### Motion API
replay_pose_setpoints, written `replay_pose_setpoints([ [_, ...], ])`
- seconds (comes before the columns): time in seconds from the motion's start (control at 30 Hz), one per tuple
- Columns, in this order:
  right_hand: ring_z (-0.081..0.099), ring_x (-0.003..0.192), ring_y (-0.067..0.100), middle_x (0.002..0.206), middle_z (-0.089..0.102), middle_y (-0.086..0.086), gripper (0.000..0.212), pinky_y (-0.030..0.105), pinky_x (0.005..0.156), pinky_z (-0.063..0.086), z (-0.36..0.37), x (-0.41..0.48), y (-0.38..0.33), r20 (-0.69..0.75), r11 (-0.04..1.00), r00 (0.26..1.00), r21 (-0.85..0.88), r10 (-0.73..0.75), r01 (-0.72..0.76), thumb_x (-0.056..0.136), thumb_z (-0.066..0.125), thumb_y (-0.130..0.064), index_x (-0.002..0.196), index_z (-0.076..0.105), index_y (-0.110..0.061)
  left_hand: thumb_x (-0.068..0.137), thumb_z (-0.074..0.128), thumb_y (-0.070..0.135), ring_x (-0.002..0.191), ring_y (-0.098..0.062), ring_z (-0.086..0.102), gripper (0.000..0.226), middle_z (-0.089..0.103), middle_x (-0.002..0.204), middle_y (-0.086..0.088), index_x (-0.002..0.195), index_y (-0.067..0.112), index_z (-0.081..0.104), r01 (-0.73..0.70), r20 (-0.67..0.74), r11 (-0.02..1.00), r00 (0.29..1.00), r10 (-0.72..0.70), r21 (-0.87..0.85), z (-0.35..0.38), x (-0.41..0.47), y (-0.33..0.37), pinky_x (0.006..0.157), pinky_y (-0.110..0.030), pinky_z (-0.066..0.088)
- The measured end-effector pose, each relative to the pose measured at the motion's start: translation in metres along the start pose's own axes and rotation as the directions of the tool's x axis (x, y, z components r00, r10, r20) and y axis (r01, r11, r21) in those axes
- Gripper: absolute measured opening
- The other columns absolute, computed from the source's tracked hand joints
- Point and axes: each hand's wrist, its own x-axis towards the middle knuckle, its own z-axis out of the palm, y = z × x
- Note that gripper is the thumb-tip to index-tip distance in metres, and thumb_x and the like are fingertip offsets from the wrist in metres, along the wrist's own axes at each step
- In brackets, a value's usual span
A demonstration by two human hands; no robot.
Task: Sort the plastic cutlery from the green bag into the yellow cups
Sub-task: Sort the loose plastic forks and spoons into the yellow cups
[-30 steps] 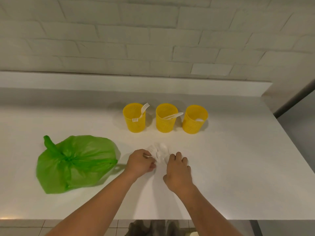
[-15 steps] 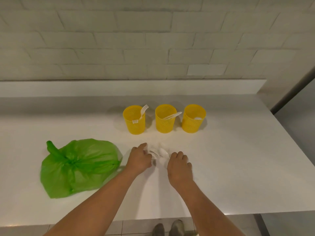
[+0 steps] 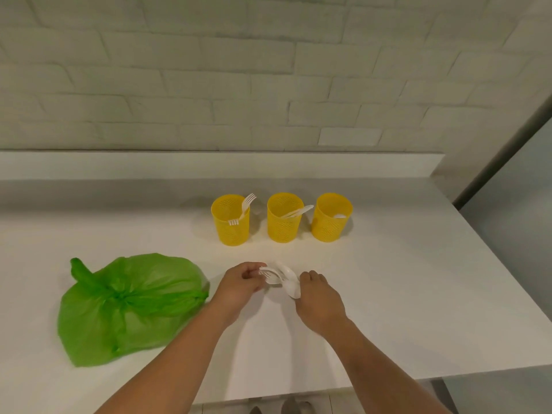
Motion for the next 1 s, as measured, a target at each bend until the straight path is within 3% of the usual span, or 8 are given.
replay_pose_setpoints([
  [0.13, 0.062, 0.087, 0.026, 0.100, 0.065, 0.005, 0.011, 0.034, 0.067, 0.044, -0.018, 0.006, 0.010, 0.013, 0.973, 0.996, 0.213, 0.083, -0.084, 0.095, 0.049, -0.021, 0.105, 0.050, -0.015, 0.096, 0.062, -0.006, 0.093, -0.028, 0.067, 0.035, 0.061, 0.095, -0.015, 0.126, 0.011, 0.065, -0.092, 0.000, 0.963, 0.995, 0.095, -0.255, 0.013, -0.015, 0.020, 0.086, -0.030, 0.060],
  [0.23, 0.062, 0.078, 0.027, 0.090, 0.066, 0.006, 0.007, 0.037, 0.067, 0.050, -0.038, 0.008, 0.015, 0.101, 0.881, 0.992, 0.460, 0.074, -0.113, 0.093, 0.049, -0.017, 0.099, 0.052, -0.015, 0.101, 0.064, 0.021, 0.089, -0.017, 0.069, 0.026, 0.062, 0.101, -0.002, 0.119, 0.037, 0.073, -0.237, -0.043, 0.971, 0.971, 0.236, -0.025, 0.022, -0.018, 0.050, 0.078, -0.032, 0.060],
  [0.3, 0.058, 0.064, 0.023, 0.075, 0.061, 0.003, 0.012, 0.032, 0.060, 0.049, -0.056, 0.008, 0.012, 0.186, 0.710, 0.979, 0.677, 0.089, -0.193, 0.088, 0.050, -0.007, 0.090, 0.057, -0.017, 0.101, 0.063, 0.031, 0.087, -0.007, 0.068, 0.022, 0.061, 0.112, 0.002, 0.113, 0.044, 0.076, -0.358, -0.016, 0.917, 0.930, 0.366, 0.179, 0.029, -0.012, 0.069, 0.075, -0.032, 0.061],
  [0.4, 0.046, 0.041, 0.021, 0.054, 0.047, 0.003, 0.005, 0.028, 0.049, 0.039, -0.077, 0.006, 0.010, 0.317, 0.436, 0.948, 0.849, 0.034, -0.300, 0.069, 0.051, -0.007, 0.071, 0.051, -0.011, 0.103, 0.062, 0.026, 0.083, -0.003, 0.066, 0.024, 0.065, 0.119, 0.001, 0.110, 0.043, 0.076, -0.401, 0.022, 0.886, 0.913, 0.408, 0.234, 0.045, -0.002, 0.088, 0.073, -0.029, 0.060],
  [0.57, 0.035, 0.036, 0.022, 0.072, 0.043, 0.020, 0.017, 0.024, 0.044, 0.033, -0.085, 0.008, 0.023, 0.368, 0.117, 0.928, 0.926, -0.067, -0.359, 0.056, 0.049, -0.007, 0.073, 0.051, -0.003, 0.101, 0.063, 0.018, 0.082, -0.006, 0.061, 0.024, 0.064, 0.107, 0.001, 0.111, 0.038, 0.073, -0.467, -0.195, 0.874, 0.853, 0.485, 0.132, 0.079, -0.010, 0.089, 0.074, -0.030, 0.054],
  [0.67, 0.036, 0.038, 0.022, 0.068, 0.045, 0.018, 0.019, 0.024, 0.045, 0.033, -0.088, 0.012, 0.033, 0.345, 0.100, 0.935, 0.936, -0.085, -0.336, 0.058, 0.050, -0.008, 0.077, 0.052, -0.003, 0.092, 0.076, 0.022, 0.077, -0.011, 0.062, 0.018, 0.065, 0.084, 0.007, 0.107, 0.031, 0.070, -0.478, -0.156, 0.864, 0.852, 0.500, 0.157, 0.097, -0.016, 0.081, 0.072, -0.042, 0.055],
  [0.77, 0.037, 0.040, 0.022, 0.066, 0.049, 0.014, 0.023, 0.025, 0.044, 0.032, -0.096, 0.014, 0.040, 0.305, 0.078, 0.942, 0.952, -0.139, -0.297, 0.061, 0.049, -0.006, 0.083, 0.056, -0.003, 0.082, 0.086, 0.032, 0.074, -0.015, 0.068, 0.023, 0.070, 0.079, 0.009, 0.099, 0.029, 0.070, -0.425, -0.136, 0.867, 0.873, 0.469, 0.261, 0.113, -0.019, 0.077, 0.072, -0.045, 0.062],
  [1.0, 0.040, 0.040, 0.022, 0.066, 0.049, 0.010, 0.041, 0.026, 0.041, 0.034, -0.111, 0.023, 0.052, 0.243, 0.141, 0.952, 0.966, -0.187, -0.218, 0.065, 0.049, -0.011, 0.103, 0.063, -0.002, 0.073, 0.091, 0.037, 0.066, -0.018, 0.073, 0.026, 0.072, 0.067, 0.004, 0.075, 0.020, 0.073, -0.366, -0.264, 0.866, 0.847, 0.462, 0.341, 0.134, -0.025, 0.094, 0.065, -0.029, 0.059],
])
